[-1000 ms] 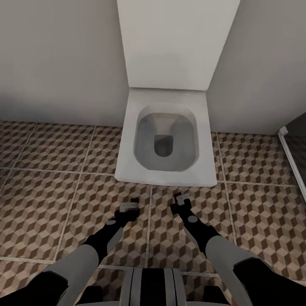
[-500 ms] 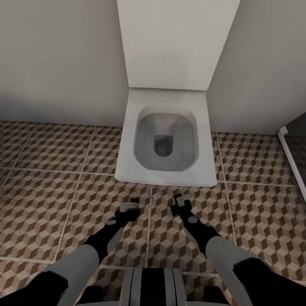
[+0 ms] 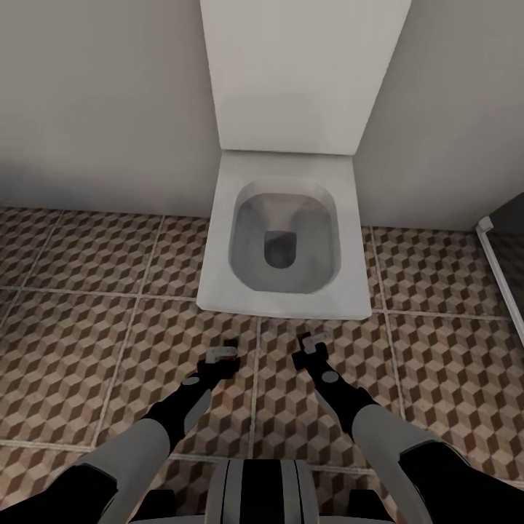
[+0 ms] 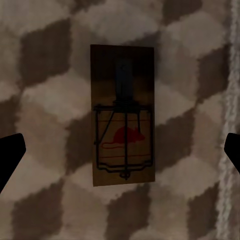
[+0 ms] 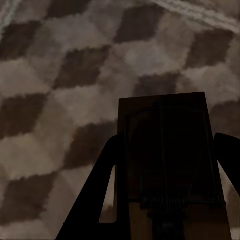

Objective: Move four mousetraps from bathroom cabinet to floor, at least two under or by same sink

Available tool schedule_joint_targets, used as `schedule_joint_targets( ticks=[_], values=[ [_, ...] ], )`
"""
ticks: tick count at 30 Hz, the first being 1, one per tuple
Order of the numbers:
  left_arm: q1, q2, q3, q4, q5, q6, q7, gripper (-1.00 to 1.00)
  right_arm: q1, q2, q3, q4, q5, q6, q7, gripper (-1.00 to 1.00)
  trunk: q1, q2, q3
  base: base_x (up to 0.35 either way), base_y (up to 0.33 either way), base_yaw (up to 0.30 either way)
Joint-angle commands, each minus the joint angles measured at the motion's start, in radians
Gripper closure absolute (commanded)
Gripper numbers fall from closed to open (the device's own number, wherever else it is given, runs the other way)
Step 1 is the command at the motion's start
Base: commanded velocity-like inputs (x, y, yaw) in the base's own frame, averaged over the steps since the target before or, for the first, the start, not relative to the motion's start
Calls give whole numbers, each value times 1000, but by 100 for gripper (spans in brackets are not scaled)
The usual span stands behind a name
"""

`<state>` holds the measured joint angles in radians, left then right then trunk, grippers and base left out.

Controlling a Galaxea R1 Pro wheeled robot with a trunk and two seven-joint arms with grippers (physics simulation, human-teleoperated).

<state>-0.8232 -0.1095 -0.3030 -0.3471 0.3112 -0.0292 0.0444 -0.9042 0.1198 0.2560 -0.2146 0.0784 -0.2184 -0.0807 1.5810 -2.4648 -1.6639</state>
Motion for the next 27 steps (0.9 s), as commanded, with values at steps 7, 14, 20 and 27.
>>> schedule_joint_targets(
  ticks=[7, 14, 20, 27],
  values=[
    [-1, -6, -8, 0, 9, -3, 5, -100, -1, 0, 2, 33, 7, 12, -8, 100, 0, 0, 0, 0, 0, 0],
    [-1, -7, -8, 0, 9, -3, 5, -100, -1, 0, 2, 43, 7, 15, -8, 100, 0, 0, 0, 0, 0, 0],
    [-1, -13, -8, 0, 9, -3, 5, -100, -1, 0, 2, 46, 7, 16, -9, 100, 0, 0, 0, 0, 0, 0],
    [-1, -15, -8, 0, 9, -3, 5, -100, -1, 0, 2, 53, 7, 16, -9, 100, 0, 0, 0, 0, 0, 0]
  ],
)
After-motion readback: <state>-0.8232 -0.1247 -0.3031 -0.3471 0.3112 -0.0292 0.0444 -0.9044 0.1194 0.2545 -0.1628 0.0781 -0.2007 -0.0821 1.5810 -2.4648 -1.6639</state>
